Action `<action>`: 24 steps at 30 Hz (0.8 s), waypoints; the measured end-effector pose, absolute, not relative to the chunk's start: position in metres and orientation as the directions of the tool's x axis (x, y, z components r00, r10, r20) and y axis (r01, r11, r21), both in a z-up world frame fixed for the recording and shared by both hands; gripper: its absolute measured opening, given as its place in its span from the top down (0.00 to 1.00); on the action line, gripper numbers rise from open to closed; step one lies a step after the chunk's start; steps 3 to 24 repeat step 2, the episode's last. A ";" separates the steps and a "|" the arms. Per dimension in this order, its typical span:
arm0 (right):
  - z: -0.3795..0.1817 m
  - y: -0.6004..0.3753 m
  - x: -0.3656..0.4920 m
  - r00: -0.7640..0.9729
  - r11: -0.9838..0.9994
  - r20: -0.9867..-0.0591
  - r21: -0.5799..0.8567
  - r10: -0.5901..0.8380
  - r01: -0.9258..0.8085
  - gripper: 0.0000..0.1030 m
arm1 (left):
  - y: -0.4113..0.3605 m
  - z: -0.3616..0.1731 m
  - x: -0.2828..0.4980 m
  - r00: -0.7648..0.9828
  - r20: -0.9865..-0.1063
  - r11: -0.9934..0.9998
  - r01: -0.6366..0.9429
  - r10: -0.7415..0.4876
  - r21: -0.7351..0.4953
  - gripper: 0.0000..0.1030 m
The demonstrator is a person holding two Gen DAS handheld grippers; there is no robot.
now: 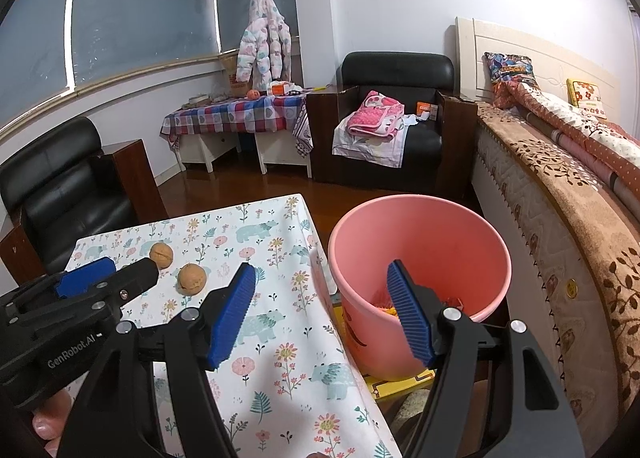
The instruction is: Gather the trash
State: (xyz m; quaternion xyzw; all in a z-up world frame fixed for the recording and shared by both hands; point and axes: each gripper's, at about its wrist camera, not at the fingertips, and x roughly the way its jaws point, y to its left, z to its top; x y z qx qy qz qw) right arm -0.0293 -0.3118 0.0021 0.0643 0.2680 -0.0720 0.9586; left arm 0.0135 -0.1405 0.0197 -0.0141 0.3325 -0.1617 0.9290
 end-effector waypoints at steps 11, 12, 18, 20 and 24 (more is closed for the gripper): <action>0.001 -0.311 -0.030 0.845 0.981 -0.524 0.087 -0.103 0.173 0.33 | -0.140 0.019 0.014 0.724 -0.615 0.947 0.292 -0.312 -0.136 0.45; 0.001 -0.311 -0.030 0.845 0.981 -0.524 0.087 -0.103 0.173 0.33 | -0.140 0.019 0.014 0.724 -0.615 0.947 0.292 -0.312 -0.136 0.45; 0.001 -0.311 -0.030 0.845 0.981 -0.524 0.087 -0.103 0.173 0.33 | -0.140 0.019 0.014 0.724 -0.615 0.947 0.292 -0.312 -0.136 0.45; 0.001 -0.311 -0.030 0.845 0.981 -0.524 0.087 -0.103 0.173 0.33 | -0.140 0.019 0.014 0.724 -0.615 0.947 0.292 -0.312 -0.136 0.45; 0.001 -0.311 -0.030 0.845 0.981 -0.524 0.087 -0.103 0.173 0.33 | -0.140 0.019 0.014 0.724 -0.615 0.947 0.292 -0.312 -0.136 0.45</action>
